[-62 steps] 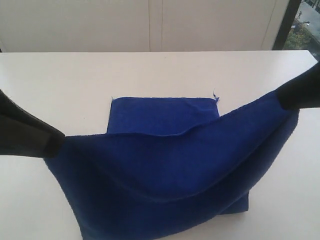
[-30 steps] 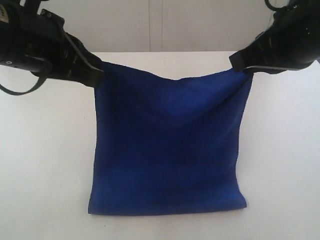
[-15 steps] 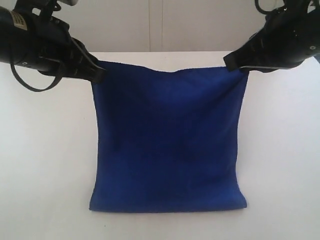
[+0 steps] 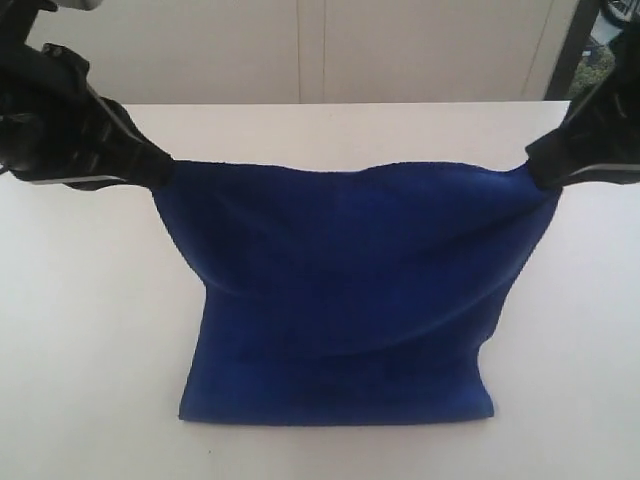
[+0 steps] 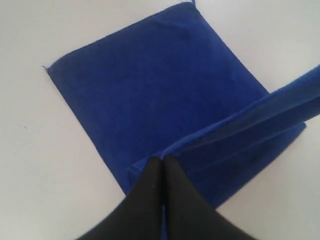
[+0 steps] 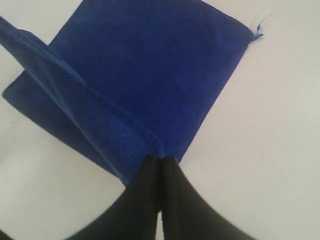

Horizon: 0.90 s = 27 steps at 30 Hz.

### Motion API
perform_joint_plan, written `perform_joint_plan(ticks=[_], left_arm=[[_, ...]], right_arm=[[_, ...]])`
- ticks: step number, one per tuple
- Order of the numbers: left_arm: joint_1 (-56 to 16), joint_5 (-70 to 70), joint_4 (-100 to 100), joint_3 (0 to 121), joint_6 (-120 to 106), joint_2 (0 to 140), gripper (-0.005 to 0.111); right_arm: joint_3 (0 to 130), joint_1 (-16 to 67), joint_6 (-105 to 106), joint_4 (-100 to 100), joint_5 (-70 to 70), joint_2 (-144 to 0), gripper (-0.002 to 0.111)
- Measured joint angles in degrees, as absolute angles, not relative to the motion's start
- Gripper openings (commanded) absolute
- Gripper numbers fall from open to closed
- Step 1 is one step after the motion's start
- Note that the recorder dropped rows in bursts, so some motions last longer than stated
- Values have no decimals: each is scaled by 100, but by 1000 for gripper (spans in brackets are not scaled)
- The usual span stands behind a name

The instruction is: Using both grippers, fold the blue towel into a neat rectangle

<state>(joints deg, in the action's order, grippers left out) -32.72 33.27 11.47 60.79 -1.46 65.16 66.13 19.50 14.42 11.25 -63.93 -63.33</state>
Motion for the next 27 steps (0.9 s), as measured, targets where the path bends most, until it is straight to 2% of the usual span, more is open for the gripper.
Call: perform_joint_plan(ticks=[6, 16, 27], left_arm=[[-3272, 4127, 2128, 6079, -628, 5978, 0], [-3272, 5086, 2744, 6079, -662, 5299, 0], [-3272, 5258, 2874, 5770, -310, 5139, 0]], right_arm=[[6615, 1950, 1597, 1590, -6922, -5685, 0], [6302, 1950, 1606, 1936, -6992, -4954, 0], [5874, 1950, 1606, 2077, -7015, -4876, 0]])
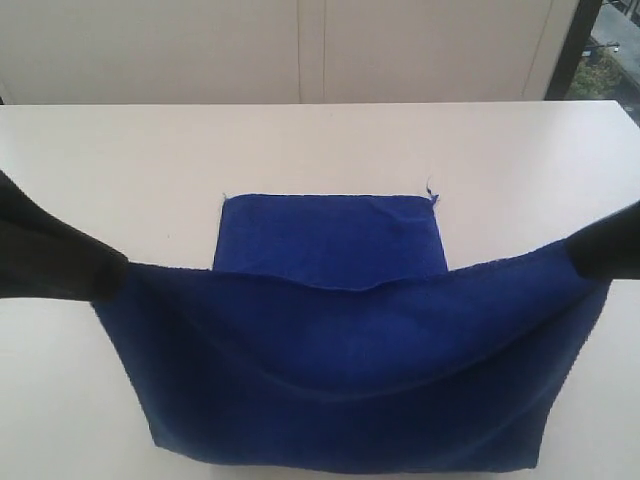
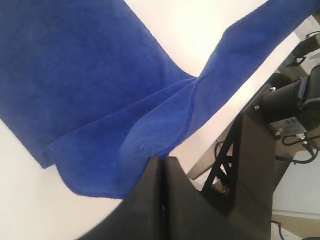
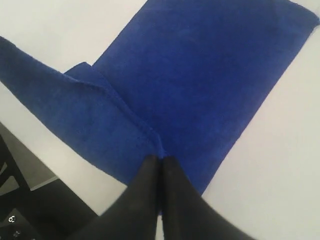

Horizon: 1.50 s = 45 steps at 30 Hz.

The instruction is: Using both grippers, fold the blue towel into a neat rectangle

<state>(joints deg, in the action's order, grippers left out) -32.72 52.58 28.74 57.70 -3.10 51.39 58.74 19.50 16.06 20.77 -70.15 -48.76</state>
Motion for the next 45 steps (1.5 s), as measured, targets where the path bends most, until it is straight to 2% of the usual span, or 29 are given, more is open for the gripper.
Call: perform_joint_plan(ticks=[22, 27, 45], left_arm=[[-3272, 5417, 3042, 5795, 117, 4849, 0], [-3272, 4633, 2169, 5692, 117, 5161, 0], [-3272, 1783, 1636, 5569, 0, 7491, 0]], right_arm=[[5874, 1950, 1707, 2077, -6815, -5209, 0], [5874, 1950, 1707, 2077, -6476, -5389, 0], [5874, 1950, 1649, 1682, -4236, -7564, 0]])
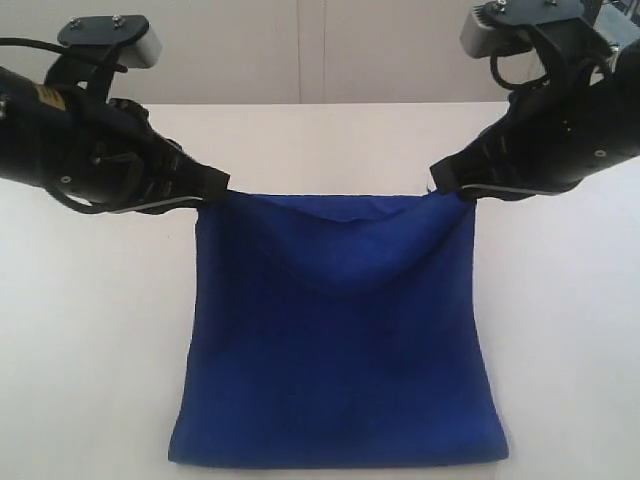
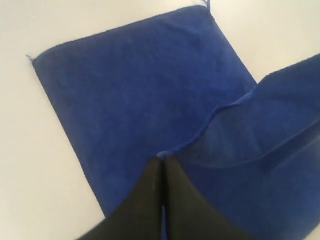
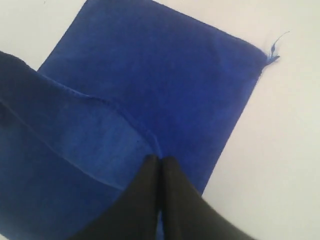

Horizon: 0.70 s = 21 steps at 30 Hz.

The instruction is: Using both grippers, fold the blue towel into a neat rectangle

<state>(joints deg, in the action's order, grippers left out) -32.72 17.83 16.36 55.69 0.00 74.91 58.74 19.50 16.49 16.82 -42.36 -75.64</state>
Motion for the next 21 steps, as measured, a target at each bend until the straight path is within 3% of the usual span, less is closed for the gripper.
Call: perform_joint_plan(ticks=[11, 21], left_arm=[[-2836, 847, 1539, 5569, 0, 8085, 0], [-2775, 715, 1663, 6319, 0, 8912, 0]], right_arm=[[5874, 1950, 1533, 1573, -3259, -8221, 0], [6474, 1950, 1132, 1173, -3057, -8967, 0]])
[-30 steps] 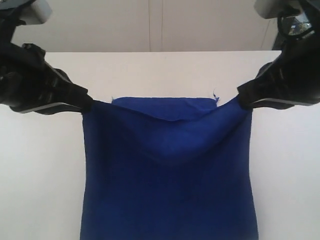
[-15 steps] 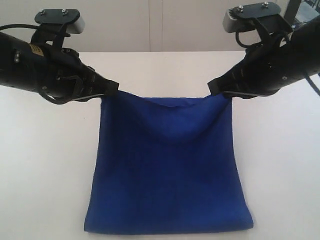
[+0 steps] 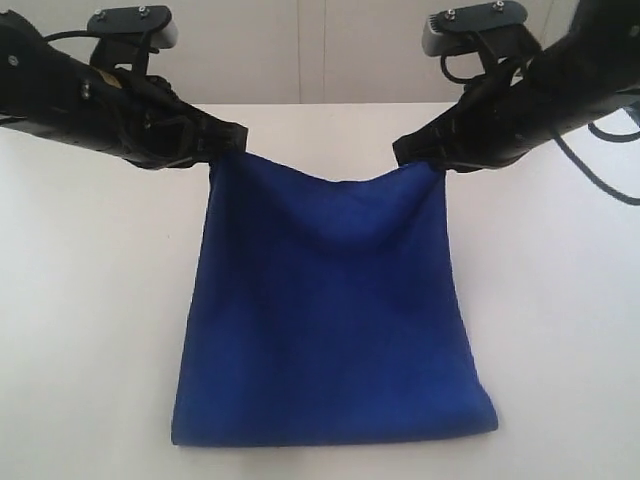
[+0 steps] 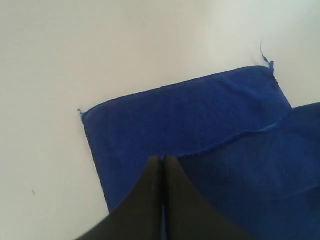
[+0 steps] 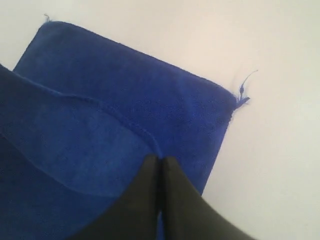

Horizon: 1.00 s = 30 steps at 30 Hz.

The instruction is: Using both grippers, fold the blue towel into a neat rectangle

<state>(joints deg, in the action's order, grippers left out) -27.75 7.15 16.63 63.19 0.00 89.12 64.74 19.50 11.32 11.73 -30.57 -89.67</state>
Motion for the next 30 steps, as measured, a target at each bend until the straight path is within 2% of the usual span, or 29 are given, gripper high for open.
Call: perform_joint_plan(ticks=[6, 16, 30], left_arm=[[-2653, 502, 1831, 6652, 0, 9619, 0], [-2552, 370, 1852, 7048, 30, 10083, 0], [-2470, -157, 1852, 7177, 0, 10651, 0]], right_arm=[[6908, 1888, 1006, 1103, -2657, -9672, 0], [7486, 1611, 995, 1081, -2586, -10041, 0], [7545, 1601, 995, 1068, -2058, -10771, 0]])
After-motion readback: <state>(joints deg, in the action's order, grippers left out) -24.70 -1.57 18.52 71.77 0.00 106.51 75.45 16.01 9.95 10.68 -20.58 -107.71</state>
